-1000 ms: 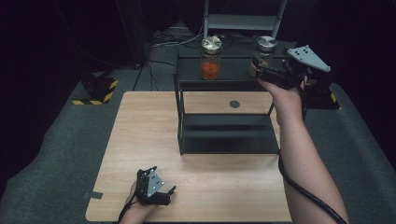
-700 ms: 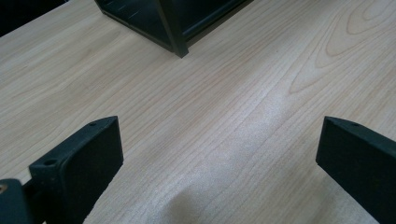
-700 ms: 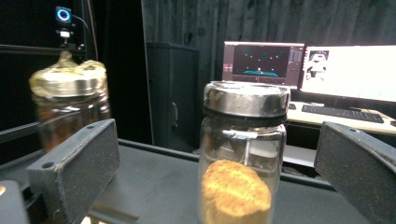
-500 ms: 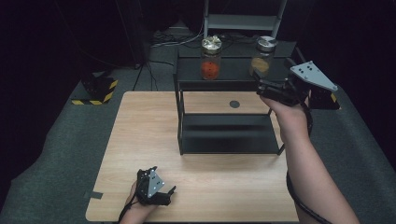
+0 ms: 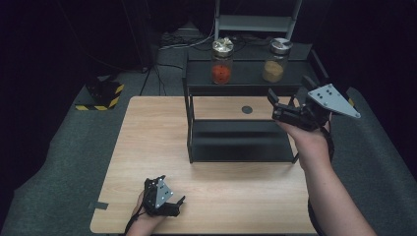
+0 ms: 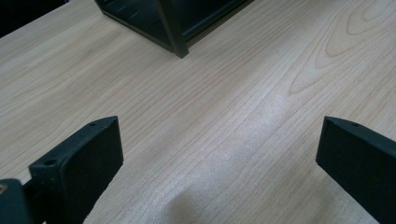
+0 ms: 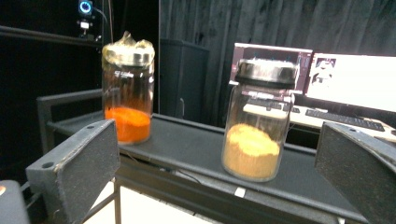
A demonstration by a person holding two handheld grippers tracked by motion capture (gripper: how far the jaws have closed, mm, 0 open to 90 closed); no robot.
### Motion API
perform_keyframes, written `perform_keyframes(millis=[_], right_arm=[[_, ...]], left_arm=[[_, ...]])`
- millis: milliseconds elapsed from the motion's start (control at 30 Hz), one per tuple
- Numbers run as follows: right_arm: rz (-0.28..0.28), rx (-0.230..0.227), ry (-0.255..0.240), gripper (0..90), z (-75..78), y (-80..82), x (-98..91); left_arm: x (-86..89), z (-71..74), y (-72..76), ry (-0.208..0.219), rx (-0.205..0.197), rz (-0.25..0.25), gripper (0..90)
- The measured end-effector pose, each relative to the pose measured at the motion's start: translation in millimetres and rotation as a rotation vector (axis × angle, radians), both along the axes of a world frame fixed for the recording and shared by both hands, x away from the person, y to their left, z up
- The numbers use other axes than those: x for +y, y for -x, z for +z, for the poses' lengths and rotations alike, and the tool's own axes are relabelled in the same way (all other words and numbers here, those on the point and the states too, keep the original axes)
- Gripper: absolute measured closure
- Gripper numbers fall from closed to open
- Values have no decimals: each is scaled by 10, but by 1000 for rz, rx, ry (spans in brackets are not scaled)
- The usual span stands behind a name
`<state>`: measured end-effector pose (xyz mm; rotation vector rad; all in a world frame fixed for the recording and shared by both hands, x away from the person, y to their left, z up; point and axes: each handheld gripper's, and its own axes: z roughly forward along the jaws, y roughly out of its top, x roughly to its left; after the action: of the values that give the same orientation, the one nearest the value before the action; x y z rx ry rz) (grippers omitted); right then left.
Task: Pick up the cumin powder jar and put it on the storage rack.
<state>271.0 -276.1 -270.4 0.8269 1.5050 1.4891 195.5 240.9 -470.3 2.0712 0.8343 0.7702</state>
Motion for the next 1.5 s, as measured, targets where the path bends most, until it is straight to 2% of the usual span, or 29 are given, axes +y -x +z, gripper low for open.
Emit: perform_keyframes(millis=[167,367,400,600,800,933,967,1000,1133,1433,1467,1500], right_arm=[[1,9,16,0,-63,58,-7],[10,30,60,0,-197,128,-6],[8,47,69,0,-245,151,-1],[8,73,110,0,-409,218,-1],[15,107,127,0,-561,281,-16],[22,132,157,0,-753,352,-14],[22,132,157,0,-753,352,-14],[22,141,170,0,-840,382,-13],[22,170,185,0,-1025,437,-27],[5,266,217,0,-1482,488,-79],[5,266,217,0,-1482,488,-79],[-1,289,220,0,-1584,492,-96]], left_arm=[[9,-3,1,4,-1,-2,9],[15,-10,10,8,-7,-1,9],[15,-8,7,7,-6,-2,9],[5,-6,8,3,-5,1,9],[-2,-6,13,-5,-9,-4,9],[-5,-5,12,-7,-9,-3,9],[-3,-5,12,-5,-8,-2,9],[-1,-6,13,-2,-8,0,9],[1,-6,11,-1,-8,0,9],[4,-9,11,8,-5,10,9],[4,-9,11,8,-5,10,9],[3,-8,11,8,-5,10,9]])
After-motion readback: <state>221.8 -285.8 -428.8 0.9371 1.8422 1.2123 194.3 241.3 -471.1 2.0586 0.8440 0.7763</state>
